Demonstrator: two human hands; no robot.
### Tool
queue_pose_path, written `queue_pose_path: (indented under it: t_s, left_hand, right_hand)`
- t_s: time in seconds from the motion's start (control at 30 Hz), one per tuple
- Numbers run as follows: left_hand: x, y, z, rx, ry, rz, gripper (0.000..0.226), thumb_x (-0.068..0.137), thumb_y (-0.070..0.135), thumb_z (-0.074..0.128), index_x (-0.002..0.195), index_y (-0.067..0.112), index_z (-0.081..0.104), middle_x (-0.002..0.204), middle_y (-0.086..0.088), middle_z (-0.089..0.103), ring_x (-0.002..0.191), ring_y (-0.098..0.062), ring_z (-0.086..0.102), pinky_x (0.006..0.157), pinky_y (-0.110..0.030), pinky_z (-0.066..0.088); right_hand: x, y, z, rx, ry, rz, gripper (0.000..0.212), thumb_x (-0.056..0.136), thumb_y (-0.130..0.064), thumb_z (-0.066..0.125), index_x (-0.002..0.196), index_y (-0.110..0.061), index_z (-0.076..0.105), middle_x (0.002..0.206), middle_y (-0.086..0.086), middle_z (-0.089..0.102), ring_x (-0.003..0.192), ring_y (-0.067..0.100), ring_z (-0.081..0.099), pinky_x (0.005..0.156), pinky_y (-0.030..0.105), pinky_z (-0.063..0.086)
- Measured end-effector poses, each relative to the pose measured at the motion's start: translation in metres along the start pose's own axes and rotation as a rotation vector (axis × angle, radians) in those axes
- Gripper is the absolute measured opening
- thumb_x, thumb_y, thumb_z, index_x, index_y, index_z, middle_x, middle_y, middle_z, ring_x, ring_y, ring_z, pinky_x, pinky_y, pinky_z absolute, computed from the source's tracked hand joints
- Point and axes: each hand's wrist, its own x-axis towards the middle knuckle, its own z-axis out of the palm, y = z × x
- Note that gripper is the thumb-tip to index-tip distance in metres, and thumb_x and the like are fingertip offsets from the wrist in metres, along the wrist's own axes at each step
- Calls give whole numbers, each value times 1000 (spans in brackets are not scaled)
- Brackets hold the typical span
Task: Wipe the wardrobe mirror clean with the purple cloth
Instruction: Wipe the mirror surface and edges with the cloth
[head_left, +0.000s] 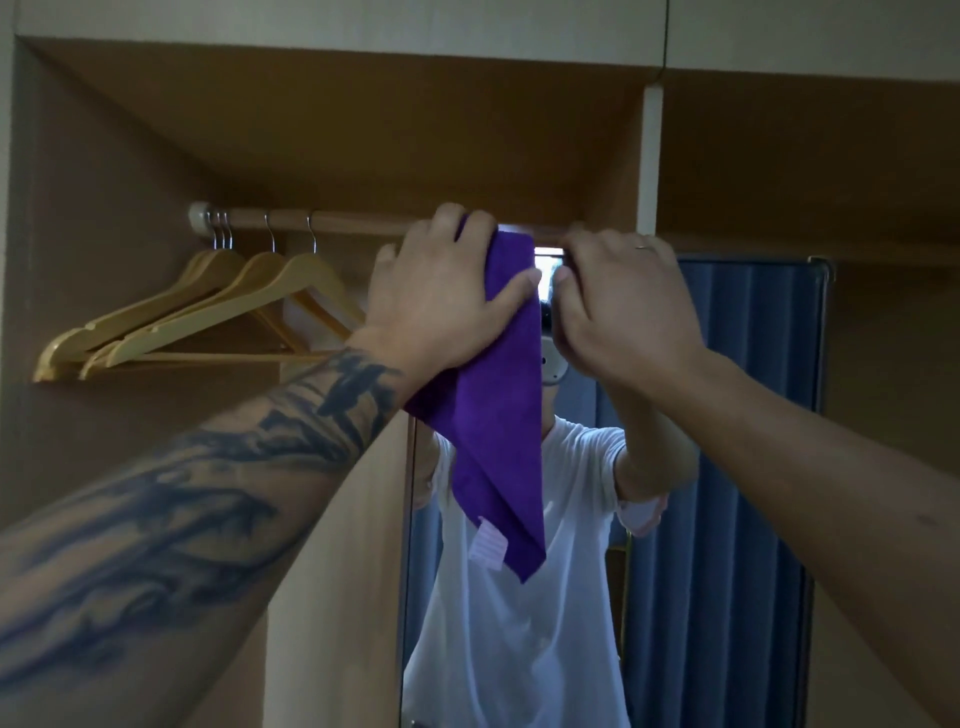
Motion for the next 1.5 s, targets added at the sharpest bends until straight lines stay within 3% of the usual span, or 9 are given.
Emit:
queue_pose_path:
  t_s: [0.2,0.4,0.67,0.9,1.07,1.17,1.27,1.4,1.5]
  left_hand:
    - [6,-32,8,-325,21,-5,35,107,45,39,135,25,48,125,-4,54,106,-24,57,90,-38,47]
    - [-38,-41,27,-761,25,-237,40,112,37,36,150,47,35,122,35,47,104,9,52,95,-30,41]
    - [-50,-20,33,-569,97,-179,55,110,37,42,162,30,23,173,-3,0,155,-22,20,112,-26,20]
    - [10,-35,21,-586,92,-123,33,106,35,46,135,29,60,127,-1,60,114,-10,55,98,-28,41]
    - [-31,-35,48,-922,119,-390,30,106,46,39,116,25,58,83,7,61,72,-9,63,73,-34,51]
    - [-68,-30,58,-892,97,-367,29,110,44,37,117,22,54,84,7,60,73,-12,63,73,-41,54]
    - [-77,-26,55,-810,129,-314,27,111,42,35,135,30,42,100,13,60,85,4,63,80,-20,53]
    - [-33,-30,39,-690,206,-254,44,109,45,35,145,20,41,121,-6,62,105,-20,65,95,-43,54]
    - [10,-26,16,-494,165,-57,39,109,36,40,141,17,51,130,-9,60,118,-22,58,99,-30,42]
  right_hand:
    - [-2,0,4,-25,54,1,30,105,-34,41,118,-14,59,107,7,65,102,26,58,99,40,33]
    - [-2,-7,7,-103,53,27,42,104,-42,37,119,-10,60,111,13,66,105,33,59,100,45,36]
    - [-3,-7,9,-48,121,47,42,103,-45,41,120,-12,61,114,11,67,110,31,59,102,43,34]
    - [-3,-4,13,-27,122,27,44,102,-46,42,125,-13,61,118,9,67,113,29,58,103,42,32]
    - [-3,-4,14,-36,123,34,47,101,-48,40,124,-13,62,118,8,67,114,29,58,104,42,31]
    - [-3,-6,14,-70,122,31,49,100,-49,40,125,-12,62,117,10,67,113,31,59,103,42,31]
    - [-4,-7,14,-76,119,44,50,100,-51,39,124,-13,61,116,9,67,111,30,59,104,42,32]
    - [-3,-6,14,-31,138,49,46,100,-50,41,121,-15,62,114,7,67,110,28,58,101,40,32]
    - [-4,-4,13,-17,138,36,45,100,-49,43,123,-15,61,116,7,67,111,27,58,100,40,32]
